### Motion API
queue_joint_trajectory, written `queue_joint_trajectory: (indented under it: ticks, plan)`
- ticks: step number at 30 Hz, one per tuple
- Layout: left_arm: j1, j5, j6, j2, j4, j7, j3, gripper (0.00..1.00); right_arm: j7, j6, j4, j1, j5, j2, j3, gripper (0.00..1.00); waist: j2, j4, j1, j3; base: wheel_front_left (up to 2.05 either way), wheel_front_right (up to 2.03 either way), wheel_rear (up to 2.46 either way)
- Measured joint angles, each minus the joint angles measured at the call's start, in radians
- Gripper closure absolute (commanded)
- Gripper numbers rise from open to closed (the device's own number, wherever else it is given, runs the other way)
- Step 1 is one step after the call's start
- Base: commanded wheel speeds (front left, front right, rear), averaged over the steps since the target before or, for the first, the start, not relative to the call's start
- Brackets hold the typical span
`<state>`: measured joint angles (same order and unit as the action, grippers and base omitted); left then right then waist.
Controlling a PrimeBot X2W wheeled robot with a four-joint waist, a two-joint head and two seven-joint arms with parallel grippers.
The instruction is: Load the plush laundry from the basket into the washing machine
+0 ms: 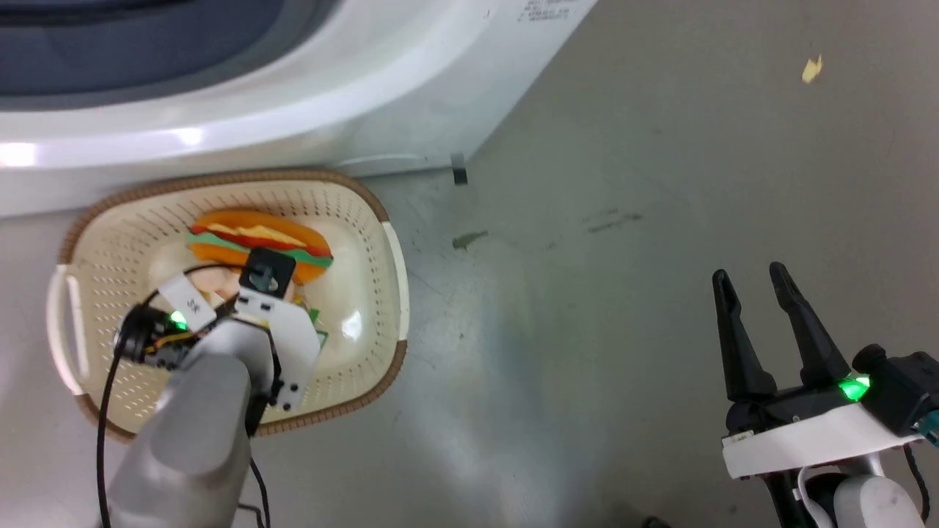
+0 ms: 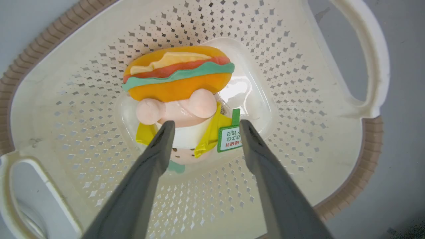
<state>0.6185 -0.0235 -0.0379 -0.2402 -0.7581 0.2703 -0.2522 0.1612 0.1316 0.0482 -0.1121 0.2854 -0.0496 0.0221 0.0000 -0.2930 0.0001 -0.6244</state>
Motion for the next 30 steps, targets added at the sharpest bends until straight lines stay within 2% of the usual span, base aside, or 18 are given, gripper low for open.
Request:
queue_joint_trajectory:
  ticks: [16,23,24,25,26,30]
  plan:
    - [0.241,0.002,-0.011,-0.077,-0.188,0.084,-0.067,0.0,0.036,0.0,0.037,-0.02,0.05,0.0,0.02,0.0,0.0001,-0.03,0.0,-0.176,0.07,0.07,0.07]
    - [0.317,0.007,-0.018,-0.087,-0.26,0.096,-0.1,0.0,0.053,0.0,0.037,-0.035,0.073,0.0,0.022,0.0,0.0,-0.046,0.0,-0.243,0.0,0.0,0.0]
    - [0.317,0.007,-0.018,-0.087,-0.26,0.096,-0.1,0.02,0.053,0.0,0.037,-0.035,0.073,0.0,0.022,0.0,0.0,-0.046,0.0,-0.243,0.0,0.0,0.0]
    - [0.327,0.009,-0.018,-0.089,-0.271,0.096,-0.104,0.73,0.053,0.0,0.037,-0.041,0.079,0.0,0.022,0.0,0.0,-0.049,0.0,-0.251,0.0,0.0,0.0]
    - [0.344,0.01,-0.018,-0.095,-0.286,0.083,-0.113,1.0,0.056,0.0,0.038,-0.053,0.088,0.0,0.022,0.0,0.0,-0.056,0.0,-0.267,0.0,0.0,0.0]
    - [0.376,0.021,-0.018,-0.115,-0.328,0.076,-0.123,1.0,0.065,0.0,0.036,-0.07,0.101,0.0,0.028,0.0,0.0,-0.075,-0.0001,-0.292,0.0,0.0,0.0]
